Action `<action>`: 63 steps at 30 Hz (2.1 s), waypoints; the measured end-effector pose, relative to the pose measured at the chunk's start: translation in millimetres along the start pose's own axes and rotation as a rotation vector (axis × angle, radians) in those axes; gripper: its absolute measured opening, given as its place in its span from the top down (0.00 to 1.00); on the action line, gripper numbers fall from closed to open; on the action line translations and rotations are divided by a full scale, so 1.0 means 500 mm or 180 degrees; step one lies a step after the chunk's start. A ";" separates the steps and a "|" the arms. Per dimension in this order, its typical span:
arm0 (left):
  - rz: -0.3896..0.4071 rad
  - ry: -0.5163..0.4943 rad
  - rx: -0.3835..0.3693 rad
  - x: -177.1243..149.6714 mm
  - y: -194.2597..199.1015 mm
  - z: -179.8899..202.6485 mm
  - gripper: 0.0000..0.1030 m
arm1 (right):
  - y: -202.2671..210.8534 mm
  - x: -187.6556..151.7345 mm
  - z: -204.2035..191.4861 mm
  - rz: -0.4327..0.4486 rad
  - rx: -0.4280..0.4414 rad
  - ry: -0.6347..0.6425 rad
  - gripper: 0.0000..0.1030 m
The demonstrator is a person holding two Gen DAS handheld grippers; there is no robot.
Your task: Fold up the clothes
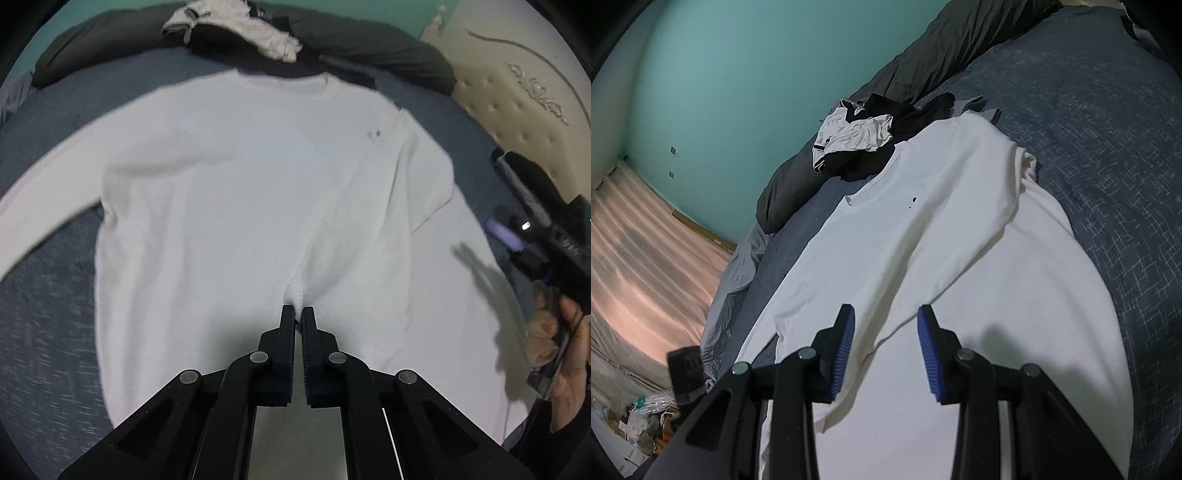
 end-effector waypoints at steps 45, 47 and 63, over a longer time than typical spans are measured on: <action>-0.0289 0.0791 -0.0293 -0.030 -0.017 -0.108 0.81 | -0.009 0.001 0.013 -0.0034 0.0004 -0.0140 0.66; -0.0313 0.0770 -0.0260 -0.030 -0.019 -0.107 0.96 | -0.010 0.002 0.011 -0.0038 0.0010 -0.0138 0.66; -0.0267 0.0607 -0.0240 -0.040 0.084 -0.114 0.99 | -0.007 0.001 0.013 -0.0007 0.0028 -0.0194 0.66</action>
Point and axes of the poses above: each gripper's, at about its wrist camera, not at the fingertips, and y roughly against the way its jaws point, z to its right, x to its top, the point moved 3 cm from there along -y, roughly the way its jaws point, and after that the axes turned 4 degrees about -y, right-handed, at the moved point
